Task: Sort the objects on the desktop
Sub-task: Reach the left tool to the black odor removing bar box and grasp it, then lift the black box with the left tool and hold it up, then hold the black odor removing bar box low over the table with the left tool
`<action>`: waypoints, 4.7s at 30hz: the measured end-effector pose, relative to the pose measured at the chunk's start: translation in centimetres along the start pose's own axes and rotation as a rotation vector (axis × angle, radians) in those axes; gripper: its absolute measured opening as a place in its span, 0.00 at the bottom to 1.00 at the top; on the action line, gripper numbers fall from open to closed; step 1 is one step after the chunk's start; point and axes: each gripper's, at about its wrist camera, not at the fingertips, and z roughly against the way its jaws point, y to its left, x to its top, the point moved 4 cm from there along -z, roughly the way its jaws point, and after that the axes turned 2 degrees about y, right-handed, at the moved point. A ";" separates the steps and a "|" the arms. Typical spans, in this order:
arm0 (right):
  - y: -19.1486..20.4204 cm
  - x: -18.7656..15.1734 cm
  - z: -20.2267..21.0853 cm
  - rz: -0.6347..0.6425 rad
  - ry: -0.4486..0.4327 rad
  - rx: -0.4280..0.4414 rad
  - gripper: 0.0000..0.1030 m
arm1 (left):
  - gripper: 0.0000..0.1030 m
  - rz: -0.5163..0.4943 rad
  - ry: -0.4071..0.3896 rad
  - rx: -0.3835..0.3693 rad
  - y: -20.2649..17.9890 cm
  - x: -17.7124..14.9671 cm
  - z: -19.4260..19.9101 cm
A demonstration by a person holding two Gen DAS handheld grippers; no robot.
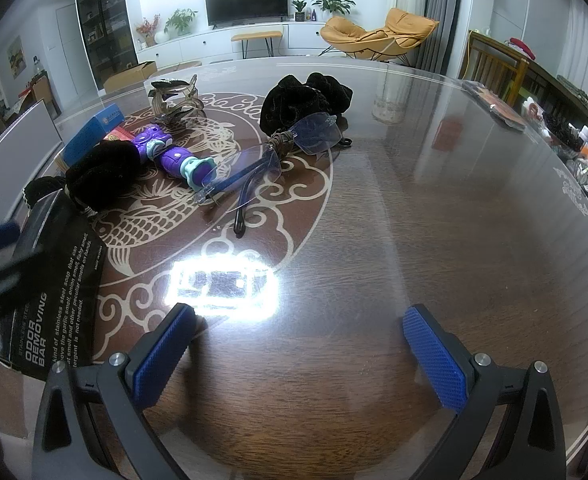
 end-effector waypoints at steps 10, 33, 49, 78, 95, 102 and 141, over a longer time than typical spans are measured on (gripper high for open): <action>0.0 -0.1 0.0 0.000 0.000 0.000 1.00 | 1.00 0.204 0.010 0.050 9.2 -3.0 1.3; 0.0 -0.1 0.0 0.000 0.000 0.001 1.00 | 1.00 -0.019 0.066 0.140 2.4 -3.4 -3.0; 0.0 0.0 0.0 0.000 0.000 0.001 1.00 | 1.00 -0.003 0.060 0.144 2.6 -3.7 -3.2; 0.0 -0.1 0.1 0.001 0.000 0.001 1.00 | 1.00 0.011 0.063 0.154 2.8 -3.8 -3.0; 0.0 -0.1 0.1 0.001 0.000 0.002 1.00 | 1.00 0.073 0.056 0.190 8.5 -4.5 -1.8; 0.0 -0.1 0.1 0.001 0.000 0.002 1.00 | 1.00 0.072 0.055 0.189 9.2 -4.7 -1.7; 0.0 -0.1 0.0 0.001 0.000 0.002 1.00 | 1.00 0.092 0.047 0.203 10.4 -5.2 -1.2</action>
